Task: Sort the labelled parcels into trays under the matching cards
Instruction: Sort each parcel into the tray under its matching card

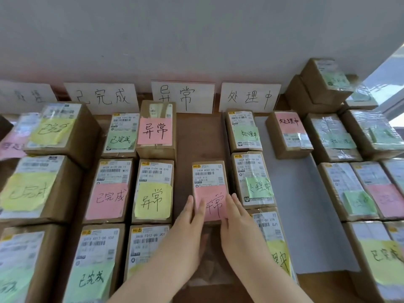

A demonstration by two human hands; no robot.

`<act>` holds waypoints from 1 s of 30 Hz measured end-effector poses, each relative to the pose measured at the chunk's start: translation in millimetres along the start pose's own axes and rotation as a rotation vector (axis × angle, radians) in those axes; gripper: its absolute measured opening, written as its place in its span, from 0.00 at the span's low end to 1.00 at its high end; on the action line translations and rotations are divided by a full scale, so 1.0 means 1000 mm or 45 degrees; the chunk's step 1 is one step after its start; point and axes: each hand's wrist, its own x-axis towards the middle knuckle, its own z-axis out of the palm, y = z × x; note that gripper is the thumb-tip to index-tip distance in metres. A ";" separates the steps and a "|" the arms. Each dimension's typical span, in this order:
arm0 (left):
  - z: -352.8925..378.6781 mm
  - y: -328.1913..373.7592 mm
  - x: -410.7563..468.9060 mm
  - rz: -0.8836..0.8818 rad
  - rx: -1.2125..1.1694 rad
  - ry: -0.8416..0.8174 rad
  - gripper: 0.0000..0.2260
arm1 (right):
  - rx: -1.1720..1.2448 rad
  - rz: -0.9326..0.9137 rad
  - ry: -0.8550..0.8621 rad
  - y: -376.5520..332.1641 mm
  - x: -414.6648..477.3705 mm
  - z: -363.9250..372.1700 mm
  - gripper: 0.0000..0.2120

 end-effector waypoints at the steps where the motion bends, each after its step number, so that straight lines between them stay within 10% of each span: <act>1: 0.001 0.000 -0.002 0.043 0.069 0.015 0.32 | -0.018 -0.031 -0.005 -0.001 -0.003 -0.002 0.27; 30: -0.030 -0.015 0.120 0.190 0.189 0.160 0.26 | -0.870 -0.343 -0.043 -0.007 0.102 -0.027 0.27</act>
